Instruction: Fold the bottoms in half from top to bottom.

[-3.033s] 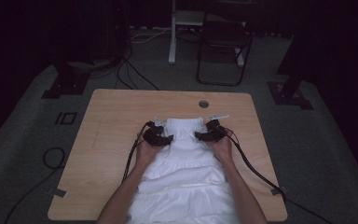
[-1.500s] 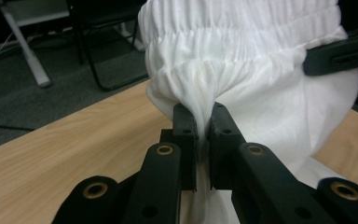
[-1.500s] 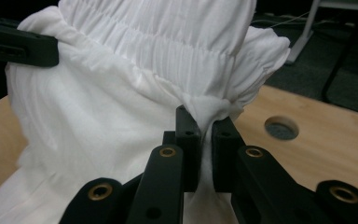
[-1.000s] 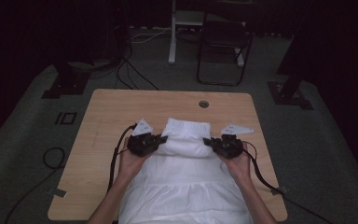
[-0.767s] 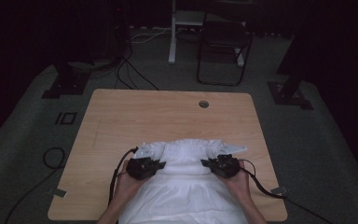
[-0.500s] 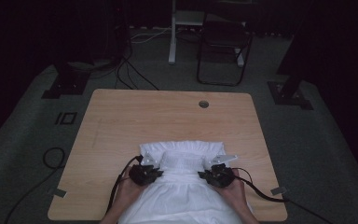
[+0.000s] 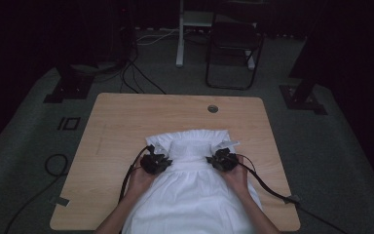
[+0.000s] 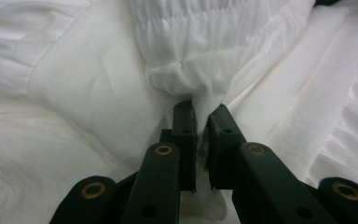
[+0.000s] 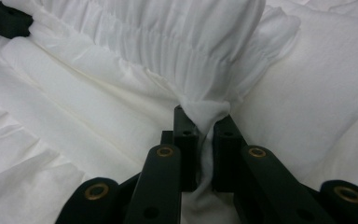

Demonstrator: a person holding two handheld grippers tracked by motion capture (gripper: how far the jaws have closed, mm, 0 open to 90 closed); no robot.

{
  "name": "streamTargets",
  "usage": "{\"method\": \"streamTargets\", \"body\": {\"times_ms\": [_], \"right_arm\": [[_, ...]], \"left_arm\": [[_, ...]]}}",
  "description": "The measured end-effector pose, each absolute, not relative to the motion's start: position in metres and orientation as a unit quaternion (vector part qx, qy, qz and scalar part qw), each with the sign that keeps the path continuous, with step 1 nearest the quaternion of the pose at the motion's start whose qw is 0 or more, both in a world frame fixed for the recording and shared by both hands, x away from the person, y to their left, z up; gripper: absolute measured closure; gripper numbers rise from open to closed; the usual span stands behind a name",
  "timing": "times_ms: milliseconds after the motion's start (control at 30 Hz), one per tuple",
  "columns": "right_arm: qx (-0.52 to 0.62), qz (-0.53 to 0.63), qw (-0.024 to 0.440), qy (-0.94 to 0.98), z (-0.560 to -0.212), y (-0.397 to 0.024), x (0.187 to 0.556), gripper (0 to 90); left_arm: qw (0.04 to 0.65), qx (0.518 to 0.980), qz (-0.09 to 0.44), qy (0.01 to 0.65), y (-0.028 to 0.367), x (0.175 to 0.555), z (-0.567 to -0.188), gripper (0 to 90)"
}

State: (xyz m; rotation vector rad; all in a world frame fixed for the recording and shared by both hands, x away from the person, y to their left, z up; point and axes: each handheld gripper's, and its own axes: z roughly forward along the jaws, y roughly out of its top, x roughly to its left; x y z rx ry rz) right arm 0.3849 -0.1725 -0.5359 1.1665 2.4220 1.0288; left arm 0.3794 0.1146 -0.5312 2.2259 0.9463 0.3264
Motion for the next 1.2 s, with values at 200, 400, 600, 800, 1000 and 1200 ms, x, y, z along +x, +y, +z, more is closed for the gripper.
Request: {"method": "streamTargets", "body": {"times_ms": [200, 400, 600, 800, 1000, 1200], "right_arm": [[0.413, 0.350, 0.149, 0.828, -0.536, -0.164, 0.417, 82.5], [0.436, 0.361, 0.142, 0.812, -0.537, -0.166, 0.456, 81.9], [0.467, 0.365, 0.133, 0.794, -0.537, -0.169, 0.475, 81.7], [0.447, 0.381, 0.138, 0.797, -0.515, -0.176, 0.460, 83.9], [0.410, 0.438, 0.159, 0.784, -0.464, -0.190, 0.424, 84.4], [0.368, 0.454, 0.162, 0.795, -0.443, -0.198, 0.371, 84.2]], "left_arm": [[0.321, 0.857, 0.159, 0.370, 0.110, 0.428, -0.529, 83.5], [0.294, 0.856, 0.180, 0.386, 0.099, 0.466, -0.526, 83.3], [0.300, 0.844, 0.168, 0.411, 0.096, 0.472, -0.524, 84.4], [0.370, 0.827, 0.161, 0.391, 0.108, 0.448, -0.489, 86.9], [0.447, 0.802, 0.167, 0.361, 0.118, 0.401, -0.444, 86.8], [0.465, 0.806, 0.146, 0.335, 0.126, 0.349, -0.440, 86.6]]}}
